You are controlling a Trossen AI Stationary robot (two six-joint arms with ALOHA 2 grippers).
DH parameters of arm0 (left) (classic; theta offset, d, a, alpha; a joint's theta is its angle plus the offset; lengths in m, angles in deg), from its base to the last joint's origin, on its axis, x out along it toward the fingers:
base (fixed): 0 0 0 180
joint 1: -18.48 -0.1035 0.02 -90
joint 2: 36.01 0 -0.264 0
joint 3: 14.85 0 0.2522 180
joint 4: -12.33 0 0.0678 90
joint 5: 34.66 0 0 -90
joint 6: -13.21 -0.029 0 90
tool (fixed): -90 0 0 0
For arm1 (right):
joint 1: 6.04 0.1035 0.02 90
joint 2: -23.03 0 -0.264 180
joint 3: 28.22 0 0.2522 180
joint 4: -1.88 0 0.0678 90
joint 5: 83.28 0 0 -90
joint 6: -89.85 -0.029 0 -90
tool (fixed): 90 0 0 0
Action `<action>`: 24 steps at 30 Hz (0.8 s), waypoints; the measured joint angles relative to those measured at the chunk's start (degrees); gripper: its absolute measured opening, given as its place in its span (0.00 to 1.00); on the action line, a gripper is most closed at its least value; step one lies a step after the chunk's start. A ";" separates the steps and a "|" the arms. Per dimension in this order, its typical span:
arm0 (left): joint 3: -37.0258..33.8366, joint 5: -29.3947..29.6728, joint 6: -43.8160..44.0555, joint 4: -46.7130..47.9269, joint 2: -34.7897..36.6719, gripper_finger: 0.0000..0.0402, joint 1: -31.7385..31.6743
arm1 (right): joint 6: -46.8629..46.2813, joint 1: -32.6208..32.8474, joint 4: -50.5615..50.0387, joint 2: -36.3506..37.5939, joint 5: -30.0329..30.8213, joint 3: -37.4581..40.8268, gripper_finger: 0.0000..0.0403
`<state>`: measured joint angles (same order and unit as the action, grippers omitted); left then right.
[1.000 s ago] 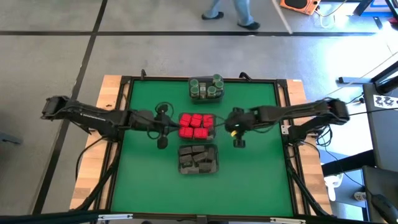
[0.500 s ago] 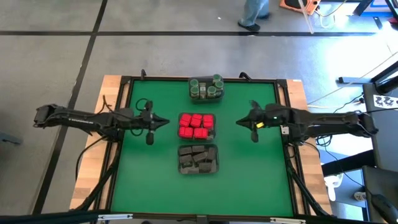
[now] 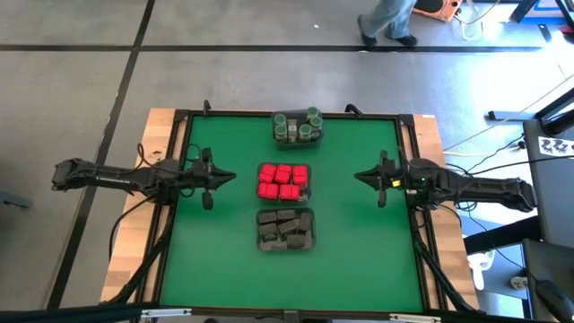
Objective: Sort spices by type
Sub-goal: Return to Home Position
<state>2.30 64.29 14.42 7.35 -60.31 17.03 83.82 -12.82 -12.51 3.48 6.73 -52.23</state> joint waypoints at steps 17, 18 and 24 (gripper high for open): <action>-0.45 0.13 0.68 10.25 12.30 0.04 -0.04 | -1.75 0.00 1.57 17.28 3.73 9.08 0.04; -0.45 0.15 1.51 11.92 13.36 0.04 -0.04 | -1.88 0.00 1.74 17.53 3.50 9.13 0.04; -0.45 0.19 3.04 18.64 21.10 0.04 -0.04 | -1.90 0.00 1.67 17.76 2.49 9.21 0.04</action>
<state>1.85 64.47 17.45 25.99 -39.21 16.98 81.92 -12.82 -10.84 21.23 9.22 -43.01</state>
